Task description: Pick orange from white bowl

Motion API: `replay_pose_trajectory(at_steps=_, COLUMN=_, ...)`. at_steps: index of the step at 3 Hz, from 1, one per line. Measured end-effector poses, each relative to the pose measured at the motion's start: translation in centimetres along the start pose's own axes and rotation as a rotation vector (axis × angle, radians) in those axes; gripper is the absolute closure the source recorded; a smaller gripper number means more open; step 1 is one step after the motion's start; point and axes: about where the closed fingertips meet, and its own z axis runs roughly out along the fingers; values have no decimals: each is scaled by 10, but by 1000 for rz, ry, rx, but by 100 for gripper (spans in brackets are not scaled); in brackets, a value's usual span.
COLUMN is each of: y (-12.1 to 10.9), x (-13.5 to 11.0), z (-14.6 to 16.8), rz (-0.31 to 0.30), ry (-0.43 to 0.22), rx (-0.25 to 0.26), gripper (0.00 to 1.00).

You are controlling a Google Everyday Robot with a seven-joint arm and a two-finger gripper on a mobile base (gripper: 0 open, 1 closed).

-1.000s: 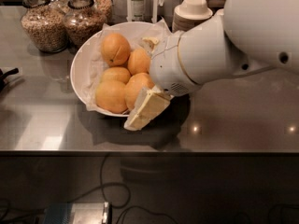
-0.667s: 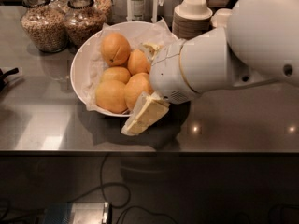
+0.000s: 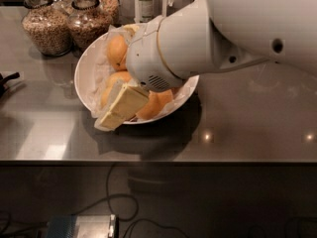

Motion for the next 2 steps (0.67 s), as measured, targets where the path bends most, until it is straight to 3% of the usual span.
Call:
replay_pose_trajectory(at_steps=1, y=0, x=0, z=0, rz=0, ry=0, rx=0, gripper=0)
replay_pose_trajectory(at_steps=2, y=-6, x=28, z=20, rz=58, ry=20, rx=6, gripper=0)
